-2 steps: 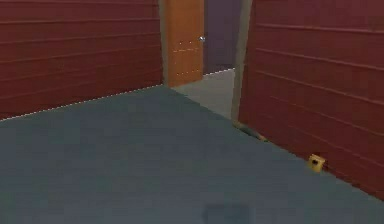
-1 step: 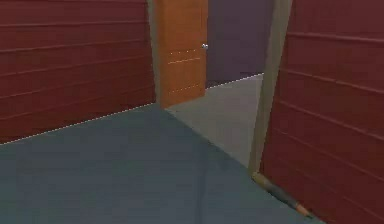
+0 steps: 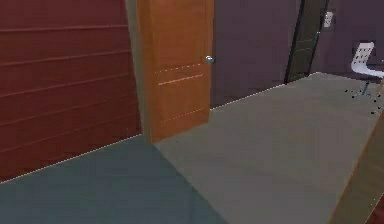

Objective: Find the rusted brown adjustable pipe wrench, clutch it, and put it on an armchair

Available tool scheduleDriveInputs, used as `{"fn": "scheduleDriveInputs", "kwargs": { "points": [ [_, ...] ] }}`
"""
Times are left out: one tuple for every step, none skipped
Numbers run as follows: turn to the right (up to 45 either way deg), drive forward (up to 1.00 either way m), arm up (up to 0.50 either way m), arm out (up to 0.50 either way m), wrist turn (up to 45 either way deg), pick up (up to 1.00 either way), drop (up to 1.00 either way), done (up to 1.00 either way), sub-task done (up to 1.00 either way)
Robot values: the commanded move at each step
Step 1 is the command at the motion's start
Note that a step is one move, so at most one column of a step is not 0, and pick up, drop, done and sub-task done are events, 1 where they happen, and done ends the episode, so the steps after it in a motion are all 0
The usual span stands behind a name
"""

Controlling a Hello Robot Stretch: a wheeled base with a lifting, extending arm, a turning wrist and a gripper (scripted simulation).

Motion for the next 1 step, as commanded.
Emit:
{"fn": "scheduleDriveInputs", "kwargs": {
  "points": [
    [-12.0,0.0,0.0,0.0,0.0,0.0,0.0,0.0,0.0]
  ]
}}
